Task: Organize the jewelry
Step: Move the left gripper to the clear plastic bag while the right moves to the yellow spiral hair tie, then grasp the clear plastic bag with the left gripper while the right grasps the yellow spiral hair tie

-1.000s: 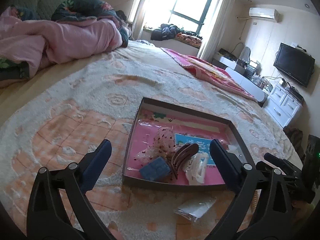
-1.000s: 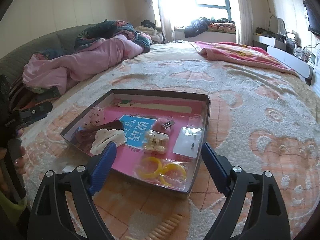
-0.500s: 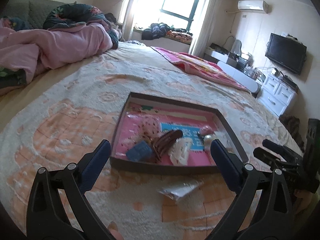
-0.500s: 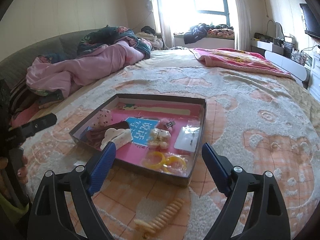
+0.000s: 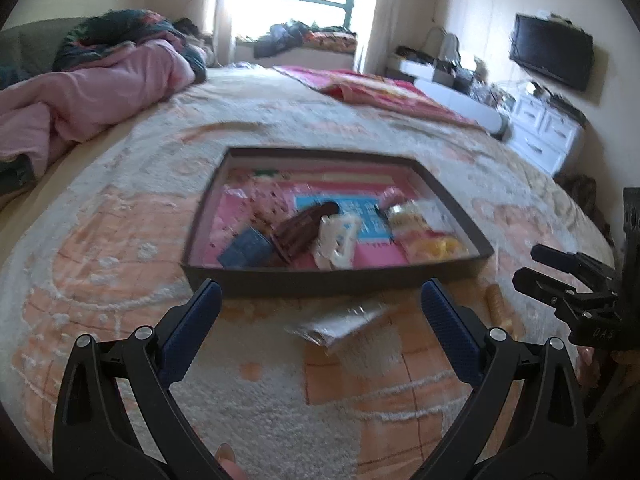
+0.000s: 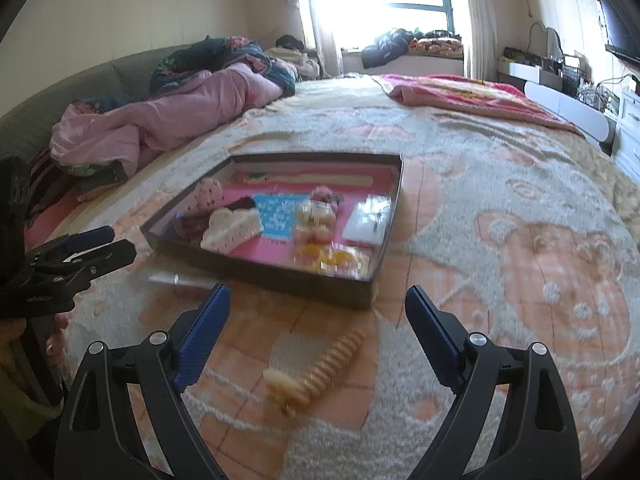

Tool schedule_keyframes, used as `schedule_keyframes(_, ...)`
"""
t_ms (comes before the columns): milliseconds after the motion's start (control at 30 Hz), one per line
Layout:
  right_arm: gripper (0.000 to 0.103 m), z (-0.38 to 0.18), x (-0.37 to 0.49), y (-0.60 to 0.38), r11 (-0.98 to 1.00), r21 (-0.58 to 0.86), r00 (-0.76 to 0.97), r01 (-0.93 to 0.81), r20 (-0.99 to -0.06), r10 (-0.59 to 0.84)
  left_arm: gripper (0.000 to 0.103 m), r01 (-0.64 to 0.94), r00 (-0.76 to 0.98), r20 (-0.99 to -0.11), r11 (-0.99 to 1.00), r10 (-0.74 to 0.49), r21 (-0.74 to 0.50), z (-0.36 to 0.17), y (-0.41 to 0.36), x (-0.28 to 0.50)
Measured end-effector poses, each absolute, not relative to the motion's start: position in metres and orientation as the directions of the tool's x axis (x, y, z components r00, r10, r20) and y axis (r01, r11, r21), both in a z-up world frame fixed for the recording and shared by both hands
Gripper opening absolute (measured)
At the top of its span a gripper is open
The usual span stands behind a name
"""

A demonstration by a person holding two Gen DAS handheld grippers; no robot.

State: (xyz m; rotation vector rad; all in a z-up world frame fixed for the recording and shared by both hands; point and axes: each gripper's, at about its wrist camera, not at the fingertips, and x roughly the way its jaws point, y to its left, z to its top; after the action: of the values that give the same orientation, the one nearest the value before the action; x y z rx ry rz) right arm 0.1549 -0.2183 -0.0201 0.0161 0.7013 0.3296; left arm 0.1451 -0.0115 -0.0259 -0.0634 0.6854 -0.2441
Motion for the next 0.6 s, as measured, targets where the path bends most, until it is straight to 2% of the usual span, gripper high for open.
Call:
schedule_keyframes(400, 0.086, -0.053, 0.152, -0.213, 0.949, 0.164, 0.638, -0.269, -0.708, 0.303, 0.091, 0.263, 0.69, -0.673, 0.959, -0.266, -0.109, -0.053, -0.025, 0.154)
schedule_keyframes(567, 0.072, -0.065, 0.164, -0.213, 0.949, 0.215, 0.607, -0.23, -0.73, 0.313, 0.091, 0.306, 0.658, -0.697, 0.947, -0.285, -0.099, -0.065, -0.035, 0.165)
schedule_keyframes(600, 0.065, -0.068, 0.164, -0.213, 0.953, 0.208, 0.608, -0.22, -0.735, 0.301, 0.091, 0.314, 0.655, -0.698, 0.944, -0.289, -0.097, -0.066, -0.037, 0.168)
